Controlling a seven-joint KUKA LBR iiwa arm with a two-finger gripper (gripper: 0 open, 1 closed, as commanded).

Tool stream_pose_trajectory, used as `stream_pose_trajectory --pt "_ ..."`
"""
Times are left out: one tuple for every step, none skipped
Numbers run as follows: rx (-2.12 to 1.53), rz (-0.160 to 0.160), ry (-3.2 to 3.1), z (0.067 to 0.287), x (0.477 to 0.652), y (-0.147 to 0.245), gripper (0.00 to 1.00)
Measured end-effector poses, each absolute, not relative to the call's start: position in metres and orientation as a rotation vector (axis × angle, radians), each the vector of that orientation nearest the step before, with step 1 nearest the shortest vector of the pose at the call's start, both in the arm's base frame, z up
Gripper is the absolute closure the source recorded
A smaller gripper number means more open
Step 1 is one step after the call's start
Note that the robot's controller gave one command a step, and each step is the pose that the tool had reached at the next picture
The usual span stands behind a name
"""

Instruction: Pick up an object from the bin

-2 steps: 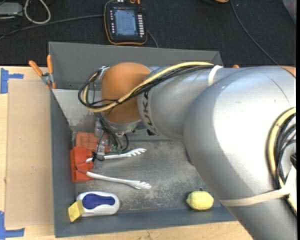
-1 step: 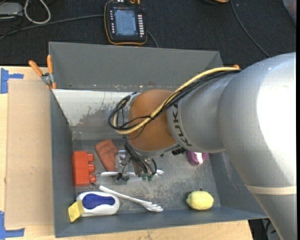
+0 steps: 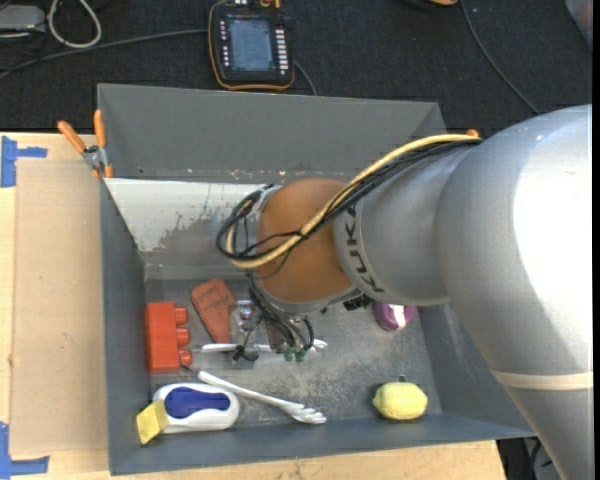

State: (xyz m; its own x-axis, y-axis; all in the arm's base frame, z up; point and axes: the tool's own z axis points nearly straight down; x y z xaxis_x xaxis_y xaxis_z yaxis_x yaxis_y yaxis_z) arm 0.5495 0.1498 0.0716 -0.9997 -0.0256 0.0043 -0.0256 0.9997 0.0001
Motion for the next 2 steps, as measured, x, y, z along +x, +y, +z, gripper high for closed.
stream_pose_trajectory --pt "0.037 -0.001 -3.137 0.080 0.549 0.150 1.00" --pt "0.034 0.004 -3.126 0.107 0.546 0.149 1.00"
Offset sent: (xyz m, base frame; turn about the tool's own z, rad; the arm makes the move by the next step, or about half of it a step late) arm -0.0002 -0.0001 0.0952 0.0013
